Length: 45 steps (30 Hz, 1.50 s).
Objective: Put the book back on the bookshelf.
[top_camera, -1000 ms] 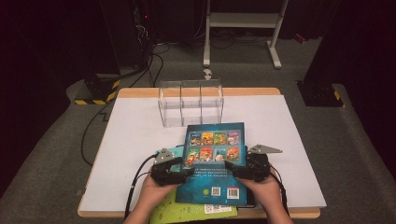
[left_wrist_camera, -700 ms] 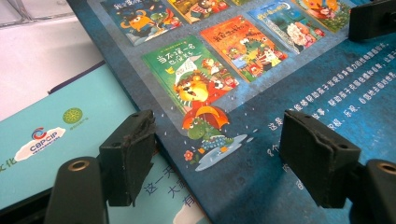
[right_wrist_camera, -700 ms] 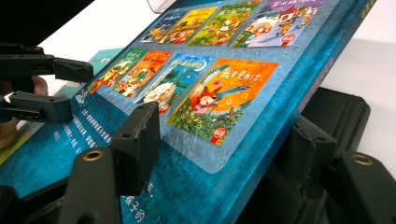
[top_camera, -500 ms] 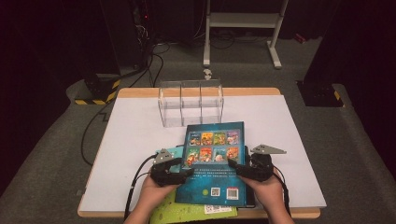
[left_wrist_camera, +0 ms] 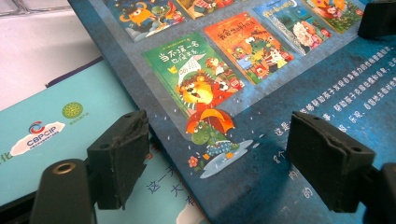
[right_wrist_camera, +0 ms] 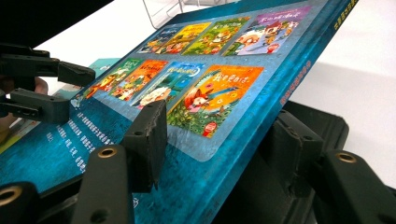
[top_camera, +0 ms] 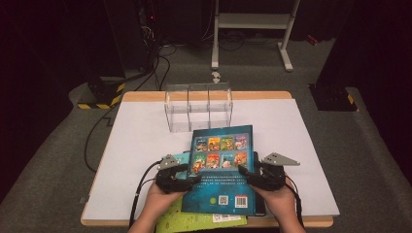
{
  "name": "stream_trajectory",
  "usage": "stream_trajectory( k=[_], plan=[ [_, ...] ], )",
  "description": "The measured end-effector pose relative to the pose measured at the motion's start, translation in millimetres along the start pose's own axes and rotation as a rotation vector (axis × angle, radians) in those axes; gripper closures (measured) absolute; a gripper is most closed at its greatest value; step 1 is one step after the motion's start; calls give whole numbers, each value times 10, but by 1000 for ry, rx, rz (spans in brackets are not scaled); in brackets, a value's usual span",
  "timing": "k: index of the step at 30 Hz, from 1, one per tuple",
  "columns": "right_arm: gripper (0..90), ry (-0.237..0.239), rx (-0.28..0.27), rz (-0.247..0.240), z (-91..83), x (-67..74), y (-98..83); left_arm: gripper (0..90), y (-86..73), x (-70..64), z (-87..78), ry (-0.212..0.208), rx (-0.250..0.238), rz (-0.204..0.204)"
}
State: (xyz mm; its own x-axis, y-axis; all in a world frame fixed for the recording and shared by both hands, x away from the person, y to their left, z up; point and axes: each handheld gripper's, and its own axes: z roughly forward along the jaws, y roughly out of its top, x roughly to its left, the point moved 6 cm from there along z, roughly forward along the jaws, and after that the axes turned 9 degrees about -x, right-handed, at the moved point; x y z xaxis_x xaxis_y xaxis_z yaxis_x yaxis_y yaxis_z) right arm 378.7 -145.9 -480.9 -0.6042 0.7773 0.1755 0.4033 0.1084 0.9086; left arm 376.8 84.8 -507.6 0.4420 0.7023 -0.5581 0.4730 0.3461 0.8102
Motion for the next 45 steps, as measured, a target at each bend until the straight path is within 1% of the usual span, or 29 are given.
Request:
stream_trajectory(
  k=[3, 4, 6, 7, 9, 10, 11, 13, 14, 15, 18, 19, 20, 21, 22, 23, 24, 26, 27, 30, 31, 33, 35, 36, 37, 38, 41, 42, 45],
  plan=[
    [420, -7, -12, -23, -22, 25, 19, 203, 5, 5, -4, -4, 1, -8],
    [421, -6, -16, -31, -28, 32, 26, 200, 13, 8, -4, -4, 1, -22],
    [420, -8, -19, -37, -33, 38, 31, 196, 14, 8, -4, -5, 2, -26],
    [420, -10, -28, -52, -47, 52, 44, 191, 23, 10, -6, -11, 2, -45],
    [421, -10, -42, -66, -65, 71, 58, 186, 29, 17, -10, -16, 7, -52],
    [421, -10, -42, -66, -65, 71, 58, 186, 36, 18, -12, -20, 8, -66],
    [420, -12, -56, -82, -83, 91, 77, 183, 47, 17, -15, -28, 10, -89],
    [421, -13, -67, -94, -99, 109, 92, 184, 49, 5, -21, -46, 18, -107],
    [421, -13, -67, -94, -99, 109, 92, 179, 49, 5, -21, -46, 18, -107],
    [421, -13, -80, -109, -117, 127, 107, 172, 47, 1, -19, -49, 18, -108],
    [421, -13, -94, -123, -133, 143, 120, 162, 54, 2, -18, -56, 16, -123],
    [421, -12, -100, -127, -139, 150, 123, 160, 62, 8, -17, -64, 13, -142],
    [421, -12, -100, -127, -139, 150, 123, 159, 62, 8, -17, -64, 13, -142],
    [422, -13, -111, -145, -152, 167, 138, 159, 67, 11, -19, -72, 16, -150],
    [422, -13, -116, -151, -160, 177, 145, 157, 78, 8, -19, -86, 18, -173],
    [422, -13, -116, -151, -160, 177, 145, 156, 78, 8, -19, -86, 18, -173],
    [422, -12, -126, -161, -170, 190, 156, 156, 86, 1, -21, -97, 19, -191],
    [422, -10, -143, -179, -187, 210, 172, 171, 94, -16, -28, -112, 17, -202],
    [422, -11, -143, -180, -190, 213, 175, 182, 93, -19, -34, -112, 17, -190],
    [422, -11, -145, -179, -194, 217, 177, 190, 102, -26, -47, -109, 9, -176],
    [422, -11, -142, -177, -193, 216, 177, 199, 110, -28, -60, -109, 3, -161],
    [423, -13, -139, -171, -191, 214, 177, 222, 130, -33, -80, -105, -8, -155],
    [422, -13, -138, -161, -191, 210, 183, 253, 154, -49, -102, -100, -27, -134],
    [422, -13, -138, -161, -191, 210, 183, 254, 154, -49, -102, -100, -27, -134],
    [421, -14, -132, -145, -189, 203, 187, 257, 159, -61, -106, -95, -37, -120],
    [421, -14, -132, -145, -189, 203, 187, 262, 159, -61, -106, -95, -37, -120],
    [419, -23, -112, -113, -169, 178, 186, 271, 178, -68, -91, -83, -61, -110],
    [419, -23, -112, -113, -169, 178, 186, 274, 178, -68, -91, -83, -61, -110],
    [419, -32, -120, -108, -163, 161, 225, 288, 251, -80, -61, -78, -62, -78]
  ],
)
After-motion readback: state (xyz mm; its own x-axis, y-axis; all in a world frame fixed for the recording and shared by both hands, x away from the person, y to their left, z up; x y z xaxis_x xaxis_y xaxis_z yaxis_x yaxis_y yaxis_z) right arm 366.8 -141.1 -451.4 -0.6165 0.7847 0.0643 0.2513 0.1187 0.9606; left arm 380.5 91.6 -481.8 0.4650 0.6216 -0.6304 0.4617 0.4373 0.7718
